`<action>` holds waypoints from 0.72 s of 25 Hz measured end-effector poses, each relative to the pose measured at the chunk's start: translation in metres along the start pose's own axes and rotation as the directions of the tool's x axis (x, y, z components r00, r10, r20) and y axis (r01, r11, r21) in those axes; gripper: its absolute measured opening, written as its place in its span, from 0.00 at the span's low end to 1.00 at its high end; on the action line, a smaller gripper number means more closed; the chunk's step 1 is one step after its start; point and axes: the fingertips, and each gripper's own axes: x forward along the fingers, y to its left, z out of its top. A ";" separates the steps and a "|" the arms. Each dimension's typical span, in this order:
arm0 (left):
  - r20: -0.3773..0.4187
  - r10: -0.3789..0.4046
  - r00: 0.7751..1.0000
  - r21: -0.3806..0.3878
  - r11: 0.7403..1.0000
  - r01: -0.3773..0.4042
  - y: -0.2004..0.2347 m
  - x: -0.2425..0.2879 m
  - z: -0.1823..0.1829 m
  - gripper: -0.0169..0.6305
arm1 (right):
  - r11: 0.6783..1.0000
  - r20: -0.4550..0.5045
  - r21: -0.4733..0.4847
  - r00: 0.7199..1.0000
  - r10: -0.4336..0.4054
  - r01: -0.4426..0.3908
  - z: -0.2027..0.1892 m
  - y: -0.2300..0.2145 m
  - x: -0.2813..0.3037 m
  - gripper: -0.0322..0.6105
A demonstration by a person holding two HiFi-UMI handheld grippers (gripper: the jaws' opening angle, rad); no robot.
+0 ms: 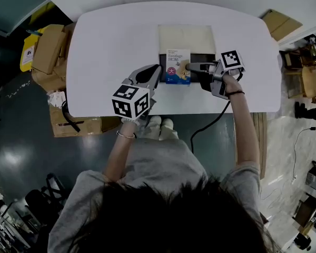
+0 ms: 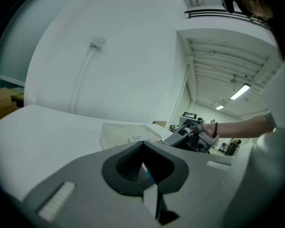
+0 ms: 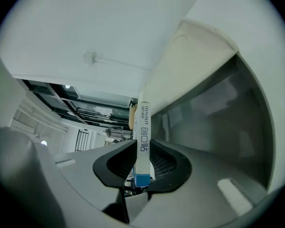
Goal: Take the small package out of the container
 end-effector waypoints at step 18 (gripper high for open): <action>0.067 -0.017 0.998 0.048 0.999 0.013 -0.021 -0.014 0.026 0.01 | 0.973 0.397 -0.230 0.911 0.111 -0.018 0.001 0.048 -0.039 0.21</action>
